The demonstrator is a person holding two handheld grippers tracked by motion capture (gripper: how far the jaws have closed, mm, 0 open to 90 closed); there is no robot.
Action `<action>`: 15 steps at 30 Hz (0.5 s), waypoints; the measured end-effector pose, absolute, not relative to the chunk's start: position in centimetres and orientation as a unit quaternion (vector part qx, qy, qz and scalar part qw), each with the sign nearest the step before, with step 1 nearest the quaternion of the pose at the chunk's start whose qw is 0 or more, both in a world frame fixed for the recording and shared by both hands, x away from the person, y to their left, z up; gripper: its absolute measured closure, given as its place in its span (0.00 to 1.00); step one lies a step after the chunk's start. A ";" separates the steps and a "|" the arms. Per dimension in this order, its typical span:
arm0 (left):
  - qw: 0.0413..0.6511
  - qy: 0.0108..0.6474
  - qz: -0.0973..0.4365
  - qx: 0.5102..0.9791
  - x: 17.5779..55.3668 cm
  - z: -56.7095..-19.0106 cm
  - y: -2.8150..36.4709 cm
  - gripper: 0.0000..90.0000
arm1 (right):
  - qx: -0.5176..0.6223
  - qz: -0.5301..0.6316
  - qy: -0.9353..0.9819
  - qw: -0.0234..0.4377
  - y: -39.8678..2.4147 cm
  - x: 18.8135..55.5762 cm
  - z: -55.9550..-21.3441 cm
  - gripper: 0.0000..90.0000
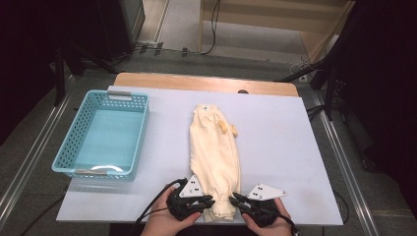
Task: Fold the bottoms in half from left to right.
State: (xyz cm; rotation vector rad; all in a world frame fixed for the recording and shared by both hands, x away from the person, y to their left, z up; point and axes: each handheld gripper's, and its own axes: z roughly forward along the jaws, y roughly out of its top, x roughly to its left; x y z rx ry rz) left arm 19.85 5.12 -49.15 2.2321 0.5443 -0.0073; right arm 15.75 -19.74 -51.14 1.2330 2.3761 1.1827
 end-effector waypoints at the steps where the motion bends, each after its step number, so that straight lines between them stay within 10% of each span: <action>1: 0.411 0.216 -0.001 0.886 19.8 -48.9 5.3 0.91 | 0.419 0.406 0.805 0.107 -19.8 15.7 -51.0 0.86; 15: 0.423 0.218 -0.024 0.879 19.3 -49.4 6.0 0.88 | 0.415 0.396 0.812 0.106 -19.6 14.7 -50.1 0.83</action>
